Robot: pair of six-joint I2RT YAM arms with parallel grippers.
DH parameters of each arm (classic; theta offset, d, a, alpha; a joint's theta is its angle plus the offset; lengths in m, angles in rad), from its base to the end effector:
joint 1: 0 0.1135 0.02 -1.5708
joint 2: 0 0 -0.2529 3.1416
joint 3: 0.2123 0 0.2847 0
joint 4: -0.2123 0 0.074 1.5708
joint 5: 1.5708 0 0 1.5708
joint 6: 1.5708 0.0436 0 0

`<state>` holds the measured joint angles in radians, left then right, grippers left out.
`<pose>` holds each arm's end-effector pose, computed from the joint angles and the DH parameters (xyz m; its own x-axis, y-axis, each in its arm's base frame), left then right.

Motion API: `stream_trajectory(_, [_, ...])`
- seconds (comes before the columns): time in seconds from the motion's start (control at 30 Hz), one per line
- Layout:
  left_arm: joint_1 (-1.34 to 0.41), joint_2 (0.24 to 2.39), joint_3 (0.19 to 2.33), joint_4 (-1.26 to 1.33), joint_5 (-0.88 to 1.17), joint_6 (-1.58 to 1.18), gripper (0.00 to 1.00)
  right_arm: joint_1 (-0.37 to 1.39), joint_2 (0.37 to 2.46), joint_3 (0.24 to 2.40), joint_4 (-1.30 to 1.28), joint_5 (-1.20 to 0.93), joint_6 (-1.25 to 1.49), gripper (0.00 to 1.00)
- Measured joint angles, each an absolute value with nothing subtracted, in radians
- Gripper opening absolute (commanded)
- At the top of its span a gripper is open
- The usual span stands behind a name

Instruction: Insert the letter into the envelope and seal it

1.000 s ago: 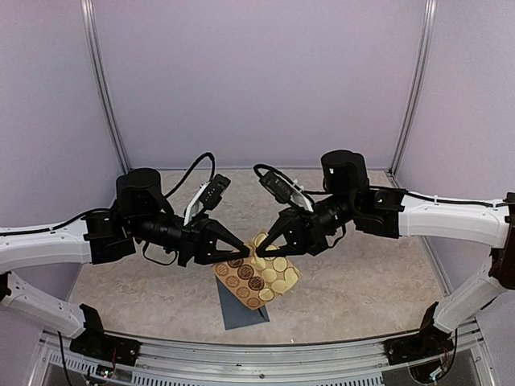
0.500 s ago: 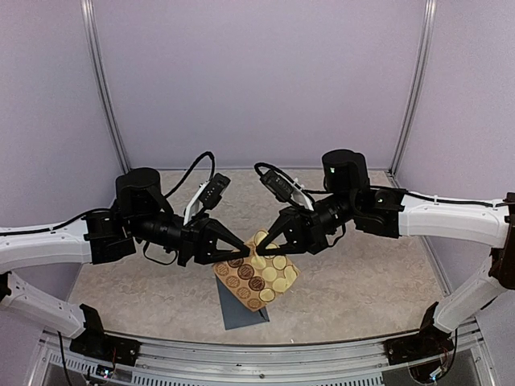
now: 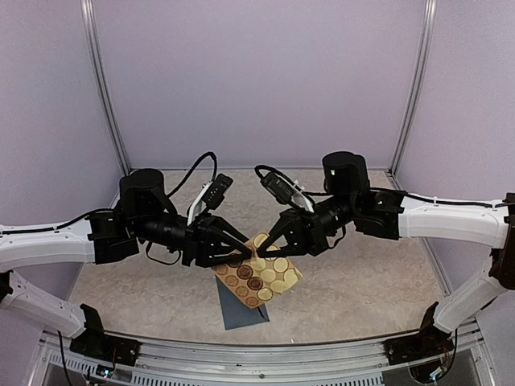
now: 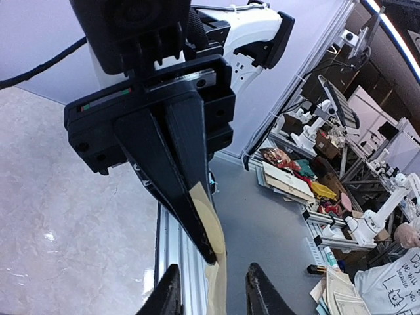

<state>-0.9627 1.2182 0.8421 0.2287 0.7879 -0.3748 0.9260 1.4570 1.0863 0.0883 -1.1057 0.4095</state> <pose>0.1558 -0.2780 0.2890 -0.4367 0.1753 -0.8824 0.8808 -0.1164 -0.4590 0.1866 0.3130 0.2938 -0.5018 -0.3701 -0.7818 -0.7354 -0.2933 0.6109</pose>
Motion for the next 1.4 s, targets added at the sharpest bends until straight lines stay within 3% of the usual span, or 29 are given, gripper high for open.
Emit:
stream_trajectory(0.13, [-0.963,1.218,0.843,0.231,0.787,-0.38,0.09,0.926,1.454,1.075,0.089,-1.106,0.41,0.0])
stream_trajectory(0.27, [-0.962,1.219,0.847,0.232,0.79,-0.375,0.0,0.926,1.454,1.074,0.089,-1.105,0.41,0.0])
stream_trajectory(1.4, [-0.968,1.244,0.852,0.313,0.834,-0.419,0.0,0.926,1.447,1.071,0.113,-1.088,0.424,0.0])
